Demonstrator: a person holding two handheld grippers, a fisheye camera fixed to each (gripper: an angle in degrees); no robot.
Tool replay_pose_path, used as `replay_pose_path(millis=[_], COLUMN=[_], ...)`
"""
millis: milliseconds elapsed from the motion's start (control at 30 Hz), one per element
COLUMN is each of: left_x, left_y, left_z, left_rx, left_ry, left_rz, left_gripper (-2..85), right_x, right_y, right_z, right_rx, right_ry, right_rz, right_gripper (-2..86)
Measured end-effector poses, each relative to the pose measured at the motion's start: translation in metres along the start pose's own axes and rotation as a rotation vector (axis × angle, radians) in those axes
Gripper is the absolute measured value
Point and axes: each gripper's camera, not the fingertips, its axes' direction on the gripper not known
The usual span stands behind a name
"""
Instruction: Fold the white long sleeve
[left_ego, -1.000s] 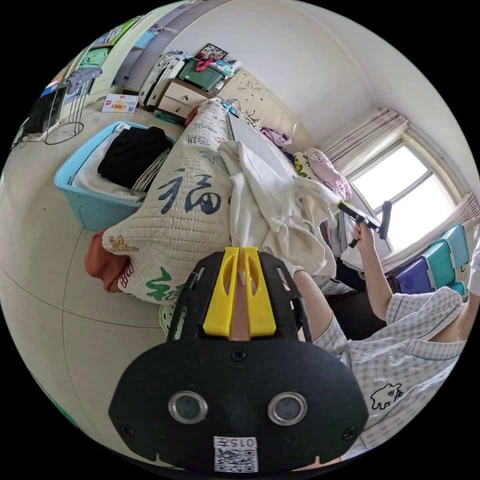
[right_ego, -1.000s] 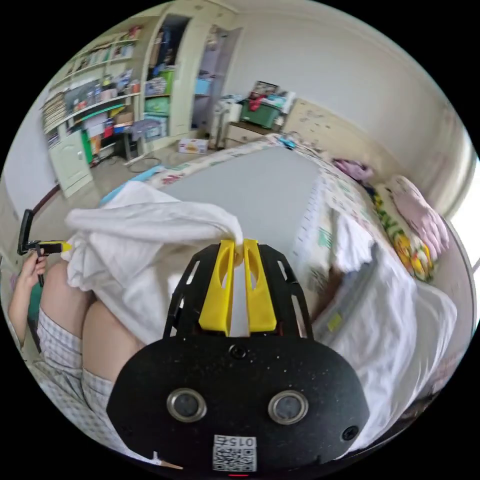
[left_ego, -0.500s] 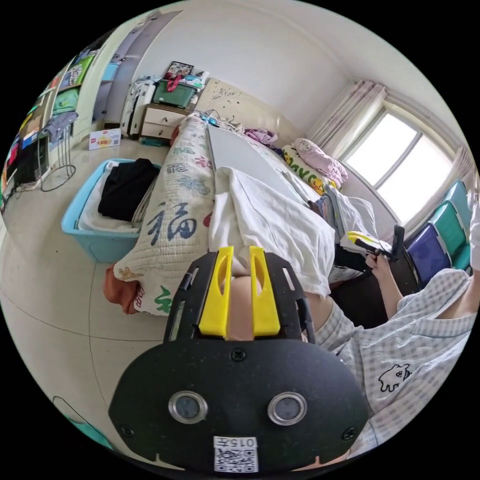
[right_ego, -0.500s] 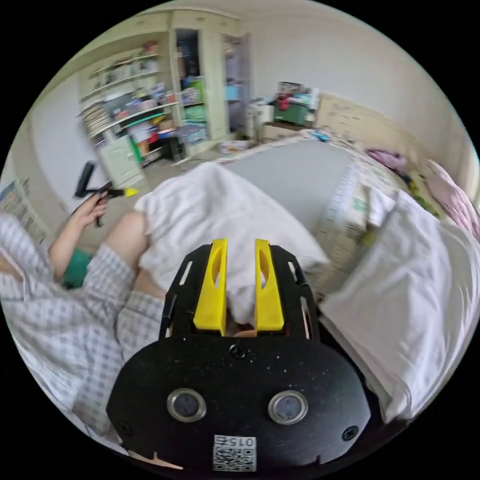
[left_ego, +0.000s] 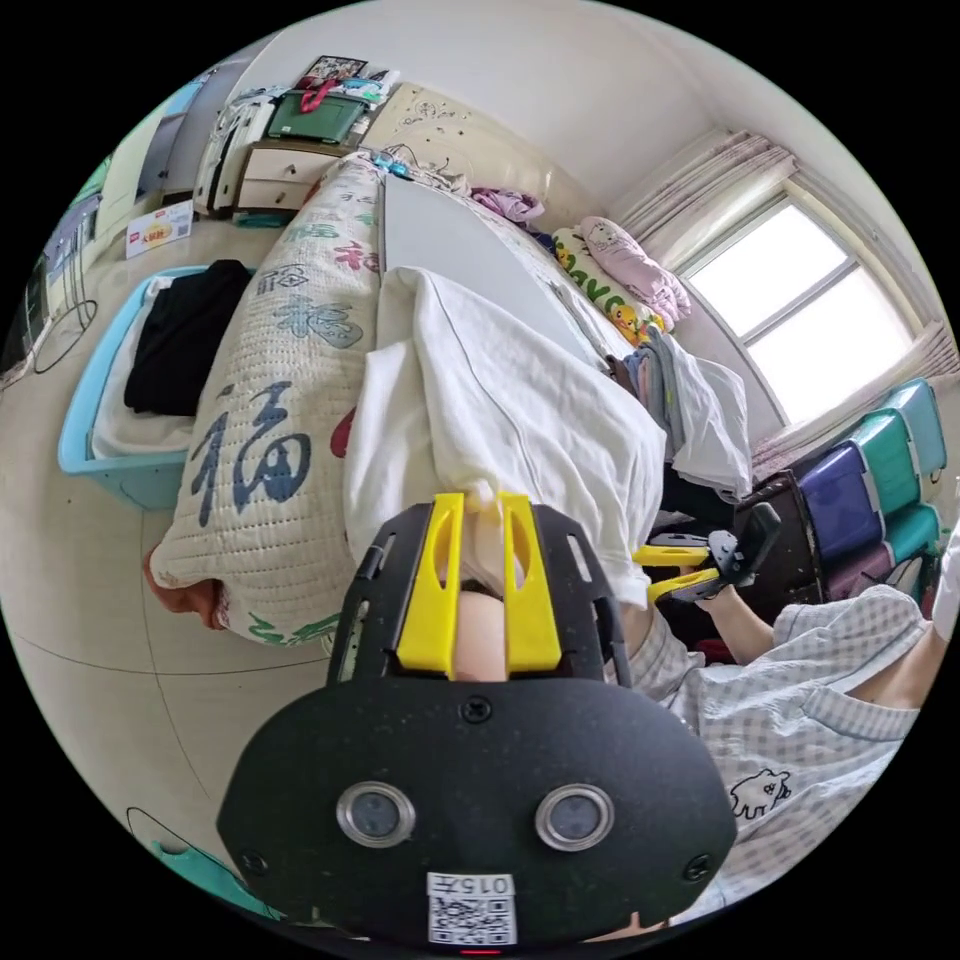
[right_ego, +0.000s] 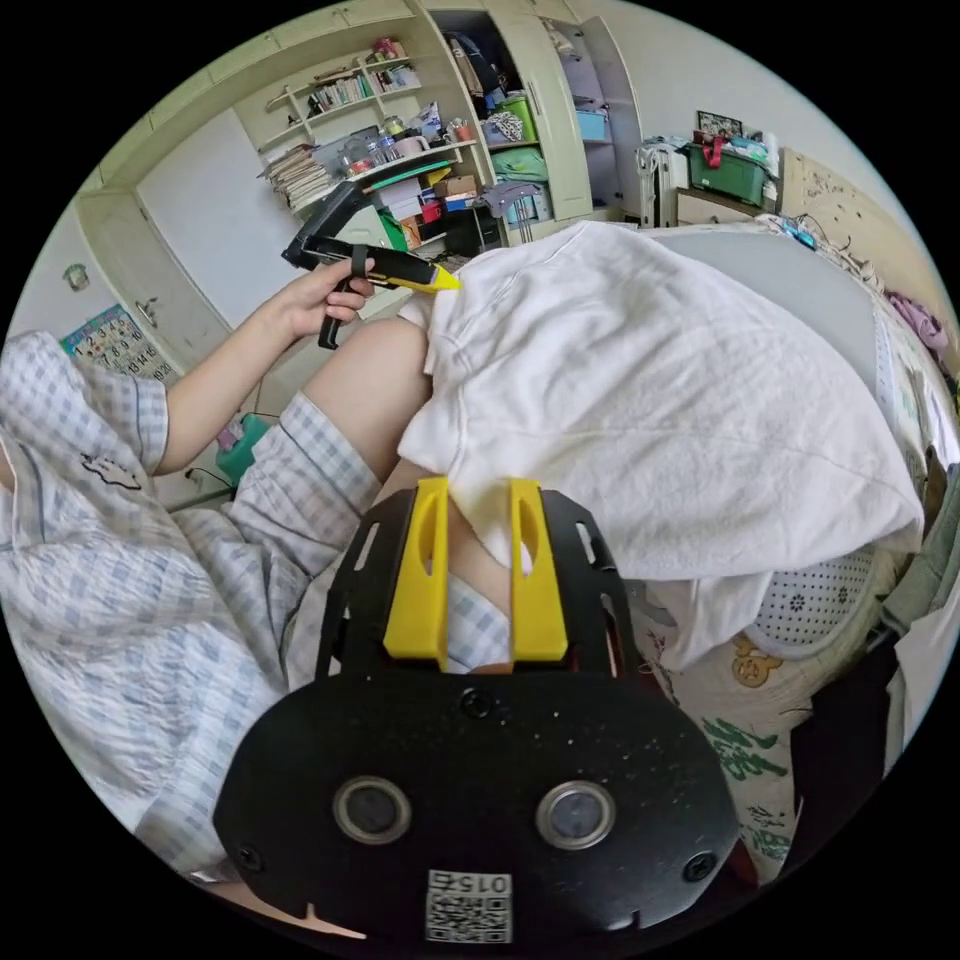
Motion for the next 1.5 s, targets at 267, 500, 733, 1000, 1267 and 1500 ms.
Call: replay_pose_path(millis=[267,500,733,1000,1267,1500], left_x=[-0.003,0.017,0.030,0.013,-0.055,-0.011], left_y=[-0.003,-0.104,-0.273,-0.396,-0.402,-0.258], left_z=[-0.032,-0.061,-0.042,-0.013,0.068,0.054], left_rx=[0.096,0.304,0.426,0.515,0.442,0.369], left_ry=[0.194,0.422,0.363,0.023,-0.122,0.064], left_rz=[0.061,0.174,0.173,0.163,-0.023,0.255], left_gripper=[0.7,0.2,-0.3,0.0,6.7,7.3], right_x=[0.032,0.111,0.241,0.331,0.432,0.331], right_y=[-0.006,-0.107,-0.276,-0.424,-0.441,-0.267], right_z=[-0.051,-0.174,-0.215,-0.138,-0.030,-0.056], right_rx=[0.155,0.394,0.419,0.245,0.072,-0.006], right_ry=[0.092,0.305,0.610,0.902,0.664,0.326], right_rz=[0.078,0.080,0.199,0.156,0.361,0.143], right_gripper=[3.2,2.5,1.1,0.3,5.6,9.1])
